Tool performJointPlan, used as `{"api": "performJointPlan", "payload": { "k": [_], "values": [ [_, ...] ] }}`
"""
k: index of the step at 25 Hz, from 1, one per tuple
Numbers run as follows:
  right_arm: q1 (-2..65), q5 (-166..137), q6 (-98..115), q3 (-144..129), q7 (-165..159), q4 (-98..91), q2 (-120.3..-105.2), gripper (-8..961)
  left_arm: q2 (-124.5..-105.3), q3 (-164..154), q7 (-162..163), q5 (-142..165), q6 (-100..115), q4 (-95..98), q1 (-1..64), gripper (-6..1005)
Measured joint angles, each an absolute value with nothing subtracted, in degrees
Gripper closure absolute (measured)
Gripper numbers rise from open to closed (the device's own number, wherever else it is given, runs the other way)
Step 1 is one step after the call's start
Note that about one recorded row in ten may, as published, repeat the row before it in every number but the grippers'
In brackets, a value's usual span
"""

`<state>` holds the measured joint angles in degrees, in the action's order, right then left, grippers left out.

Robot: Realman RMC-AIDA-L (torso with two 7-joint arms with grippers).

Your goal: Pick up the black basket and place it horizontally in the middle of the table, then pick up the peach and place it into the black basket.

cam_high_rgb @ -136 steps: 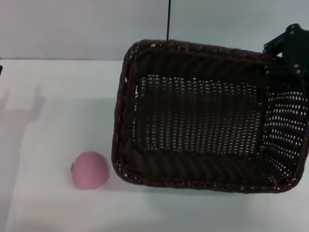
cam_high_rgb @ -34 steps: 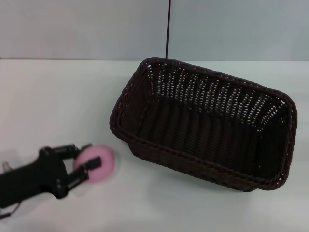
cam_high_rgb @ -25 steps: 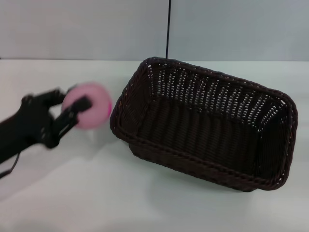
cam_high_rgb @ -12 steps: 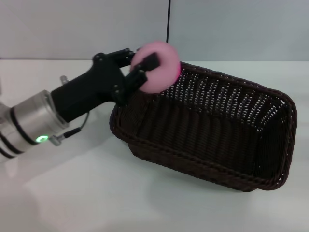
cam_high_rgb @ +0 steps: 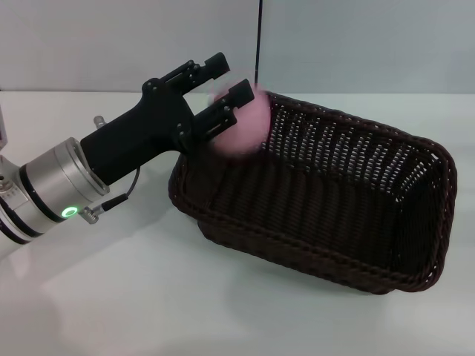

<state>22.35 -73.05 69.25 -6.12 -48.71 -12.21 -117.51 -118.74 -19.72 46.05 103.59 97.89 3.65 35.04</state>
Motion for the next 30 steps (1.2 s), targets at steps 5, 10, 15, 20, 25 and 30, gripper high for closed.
{"api": "performJointPlan", "payload": {
  "k": [5, 10, 15, 20, 25, 30],
  "values": [
    [23.2, -73.0, 68.8, -7.6, -48.7, -12.2, -117.50, 519, -118.74, -19.7, 46.0, 103.6, 97.8, 3.1, 34.9, 318],
    [23.5, -73.0, 68.2, -8.2, -48.7, -12.2, -117.50, 520, -118.62, -19.3, 45.9, 103.5, 98.6, 3.0, 34.0, 207],
    [23.6, -73.0, 68.0, -8.3, -48.7, -12.1, -117.52, 520, -118.57, -15.2, 43.0, 103.0, 100.1, 3.0, 31.4, 193],
    [23.2, -73.0, 68.0, -8.4, -48.7, -12.0, -117.57, 520, -118.56, -6.6, 36.0, 102.8, 101.7, 2.2, 26.5, 203],
    [22.9, -72.9, 68.1, -8.4, -48.7, -12.0, -117.60, 519, -118.41, 0.6, 29.5, 102.8, 101.5, 0.9, 22.7, 213],
    [22.9, -72.8, 68.1, -8.2, -48.7, -12.1, -117.60, 519, -118.50, 12.0, 22.6, 102.8, 101.2, -2.3, 18.0, 223]
  ]
}}
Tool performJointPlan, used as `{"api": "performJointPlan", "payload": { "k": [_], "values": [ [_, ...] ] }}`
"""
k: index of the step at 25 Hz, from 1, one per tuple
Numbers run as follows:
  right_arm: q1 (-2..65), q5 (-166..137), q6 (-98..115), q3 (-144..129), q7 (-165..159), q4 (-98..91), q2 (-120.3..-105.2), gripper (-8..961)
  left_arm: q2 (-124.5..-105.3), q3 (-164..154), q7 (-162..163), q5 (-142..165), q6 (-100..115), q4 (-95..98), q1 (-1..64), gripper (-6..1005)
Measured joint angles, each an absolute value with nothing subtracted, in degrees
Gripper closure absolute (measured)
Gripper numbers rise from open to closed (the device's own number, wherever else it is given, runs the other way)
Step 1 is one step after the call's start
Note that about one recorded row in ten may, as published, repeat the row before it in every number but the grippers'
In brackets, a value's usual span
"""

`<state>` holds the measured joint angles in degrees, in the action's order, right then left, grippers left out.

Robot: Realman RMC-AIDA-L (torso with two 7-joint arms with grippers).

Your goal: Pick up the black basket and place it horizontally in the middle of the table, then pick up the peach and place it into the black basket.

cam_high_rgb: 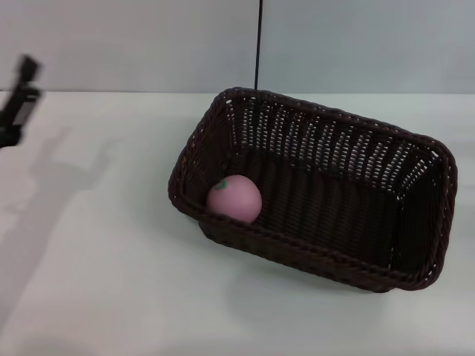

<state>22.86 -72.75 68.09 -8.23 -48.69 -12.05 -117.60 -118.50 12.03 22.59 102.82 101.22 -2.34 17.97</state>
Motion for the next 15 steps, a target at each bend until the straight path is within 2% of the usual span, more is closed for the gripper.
{"api": "performJointPlan", "payload": {
  "k": [3, 15],
  "values": [
    [22.9, -72.7, 68.0, -8.0, -48.7, -12.1, -117.60, 519, -118.50, 21.0, 20.3, 102.8, 100.9, -5.4, 14.7, 229],
    [22.8, -72.6, 68.0, -8.2, -48.7, -12.1, -117.60, 520, -118.57, 23.3, 20.8, 102.8, 99.8, -6.0, 13.9, 253]
  ]
}}
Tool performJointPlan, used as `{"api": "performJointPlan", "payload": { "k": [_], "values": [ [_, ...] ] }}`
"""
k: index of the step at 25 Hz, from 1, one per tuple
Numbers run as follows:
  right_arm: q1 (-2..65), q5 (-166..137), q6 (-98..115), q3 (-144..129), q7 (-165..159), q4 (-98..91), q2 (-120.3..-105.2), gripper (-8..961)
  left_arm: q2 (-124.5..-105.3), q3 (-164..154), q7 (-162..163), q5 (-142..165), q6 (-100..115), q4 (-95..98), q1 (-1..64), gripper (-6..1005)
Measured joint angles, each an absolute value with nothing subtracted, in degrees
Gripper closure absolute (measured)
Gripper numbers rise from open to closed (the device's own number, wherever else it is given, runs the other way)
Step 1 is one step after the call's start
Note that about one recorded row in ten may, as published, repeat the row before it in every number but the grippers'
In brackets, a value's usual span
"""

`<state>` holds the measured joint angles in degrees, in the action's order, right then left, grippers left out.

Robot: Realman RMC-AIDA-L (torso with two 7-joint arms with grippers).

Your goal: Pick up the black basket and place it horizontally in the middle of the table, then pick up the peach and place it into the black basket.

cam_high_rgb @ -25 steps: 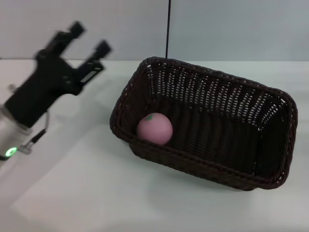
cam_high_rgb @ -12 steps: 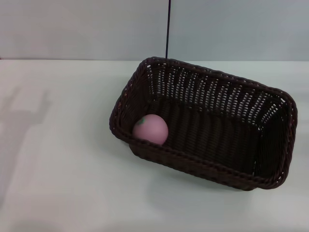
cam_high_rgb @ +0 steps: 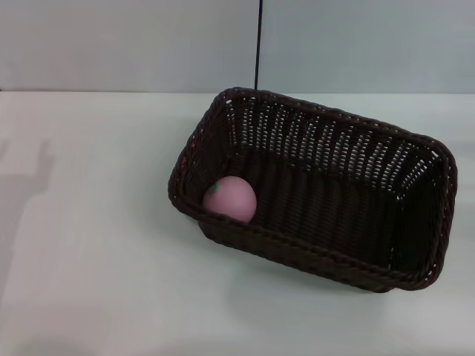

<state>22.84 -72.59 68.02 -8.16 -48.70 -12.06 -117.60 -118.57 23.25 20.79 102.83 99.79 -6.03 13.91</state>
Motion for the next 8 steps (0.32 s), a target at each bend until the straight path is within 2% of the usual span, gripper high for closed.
{"api": "performJointPlan", "payload": {
  "k": [8],
  "values": [
    [22.3, -72.6, 68.0, -8.2, -48.7, -12.0, -117.64, 520, -118.53, 23.3, 20.9, 102.8, 99.8, -6.1, 14.1, 255]
  ]
}}
